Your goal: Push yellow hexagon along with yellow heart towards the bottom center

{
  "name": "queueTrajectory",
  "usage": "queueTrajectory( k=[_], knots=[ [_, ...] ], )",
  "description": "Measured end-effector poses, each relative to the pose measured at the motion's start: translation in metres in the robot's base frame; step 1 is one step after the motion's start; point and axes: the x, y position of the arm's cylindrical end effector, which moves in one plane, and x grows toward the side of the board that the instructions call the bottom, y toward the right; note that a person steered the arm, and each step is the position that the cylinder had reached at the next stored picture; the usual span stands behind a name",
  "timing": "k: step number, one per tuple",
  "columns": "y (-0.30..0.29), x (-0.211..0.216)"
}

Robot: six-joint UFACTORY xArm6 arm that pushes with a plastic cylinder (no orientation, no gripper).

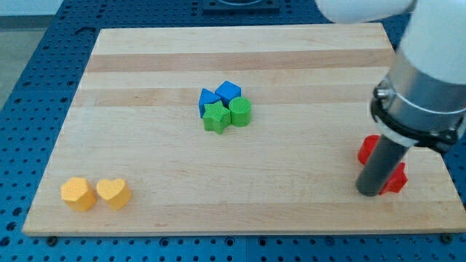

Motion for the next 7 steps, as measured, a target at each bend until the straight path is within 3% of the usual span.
queueTrajectory(
  k=[1,2,3,5,7],
  knots=[
    [-0.001,0.004],
    [-0.038,0.007],
    [-0.099,0.008],
    [-0.215,-0.037],
    [-0.389,-0.052]
  ],
)
